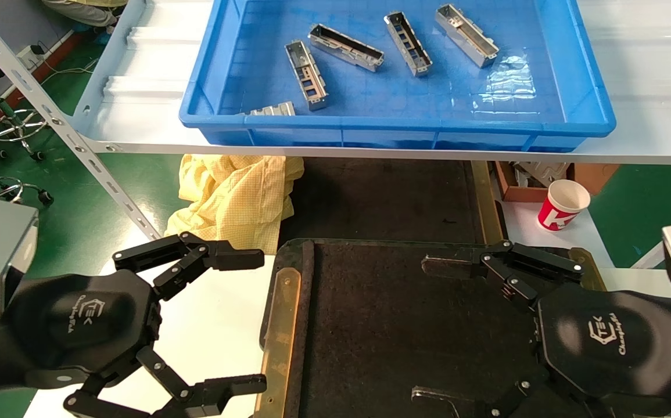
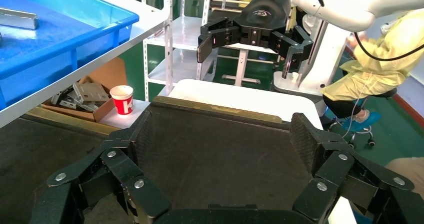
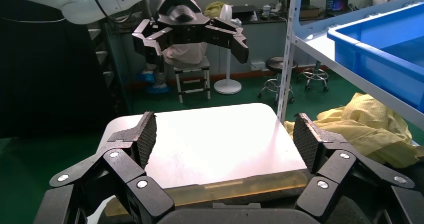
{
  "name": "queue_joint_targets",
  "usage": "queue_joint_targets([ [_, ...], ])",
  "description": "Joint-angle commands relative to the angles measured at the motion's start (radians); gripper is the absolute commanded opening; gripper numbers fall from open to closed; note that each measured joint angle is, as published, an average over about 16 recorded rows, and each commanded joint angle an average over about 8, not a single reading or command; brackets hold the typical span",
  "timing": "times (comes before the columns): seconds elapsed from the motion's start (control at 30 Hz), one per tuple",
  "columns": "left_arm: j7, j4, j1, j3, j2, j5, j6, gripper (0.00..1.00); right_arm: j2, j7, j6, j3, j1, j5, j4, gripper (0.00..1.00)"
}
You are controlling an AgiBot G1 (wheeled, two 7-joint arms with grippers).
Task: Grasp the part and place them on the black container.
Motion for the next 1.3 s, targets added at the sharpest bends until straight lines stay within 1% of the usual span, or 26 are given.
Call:
queue_joint_targets([
  [0.03, 0.000, 0.000, 0.000, 0.000, 0.000, 0.000, 0.000, 1.00, 0.000, 0.000, 0.000, 0.000, 0.000, 0.000, 0.000, 1.00],
  [0.43, 0.000, 0.000, 0.000, 0.000, 0.000, 0.000, 0.000, 1.00, 0.000, 0.000, 0.000, 0.000, 0.000, 0.000, 0.000, 1.00],
  [0.7, 0.000, 0.000, 0.000, 0.000, 0.000, 0.000, 0.000, 0.00, 0.000, 0.000, 0.000, 0.000, 0.000, 0.000, 0.000, 1.00],
  [1.3, 0.000, 0.000, 0.000, 0.000, 0.000, 0.000, 0.000, 0.00, 0.000, 0.000, 0.000, 0.000, 0.000, 0.000, 0.000, 1.00],
])
